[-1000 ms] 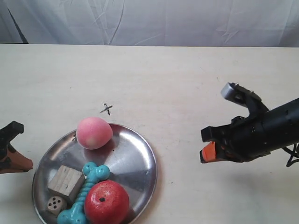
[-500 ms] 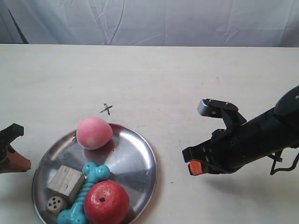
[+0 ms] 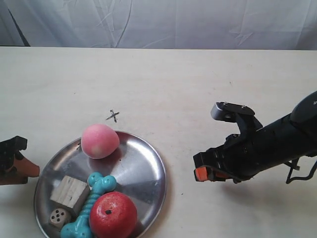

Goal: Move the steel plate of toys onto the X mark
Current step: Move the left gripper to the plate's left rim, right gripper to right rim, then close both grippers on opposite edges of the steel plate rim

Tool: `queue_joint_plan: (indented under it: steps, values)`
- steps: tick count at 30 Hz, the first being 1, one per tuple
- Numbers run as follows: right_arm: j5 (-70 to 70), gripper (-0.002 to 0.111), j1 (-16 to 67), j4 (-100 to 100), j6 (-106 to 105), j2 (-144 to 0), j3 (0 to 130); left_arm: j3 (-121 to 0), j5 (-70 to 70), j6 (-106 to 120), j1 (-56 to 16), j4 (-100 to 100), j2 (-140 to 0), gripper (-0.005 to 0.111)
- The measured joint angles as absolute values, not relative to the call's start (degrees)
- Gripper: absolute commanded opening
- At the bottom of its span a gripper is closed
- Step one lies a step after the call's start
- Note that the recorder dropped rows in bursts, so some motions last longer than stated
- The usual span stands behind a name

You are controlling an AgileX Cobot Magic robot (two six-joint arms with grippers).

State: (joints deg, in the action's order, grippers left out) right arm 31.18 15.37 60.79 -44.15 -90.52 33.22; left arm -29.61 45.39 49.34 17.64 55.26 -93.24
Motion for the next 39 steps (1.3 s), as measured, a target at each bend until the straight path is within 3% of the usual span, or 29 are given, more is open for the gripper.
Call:
queue_joint_plan:
  steps: [16, 33, 39]
  values:
    - [30.6, 0.040, 15.4, 65.2, -44.1, -96.9, 33.4, -29.6, 46.5, 49.7, 17.6, 58.1, -100.6, 0.033]
    - [40.6, 0.040, 15.6, 90.2, -62.2, -108.1, 34.3, -29.6, 46.5, 49.7, 17.6, 58.1, -100.6, 0.033]
    - [39.5, 0.029, 19.6, 90.5, -62.6, -109.4, 37.6, -29.6, 46.2, 49.9, 17.6, 58.7, -100.6, 0.033]
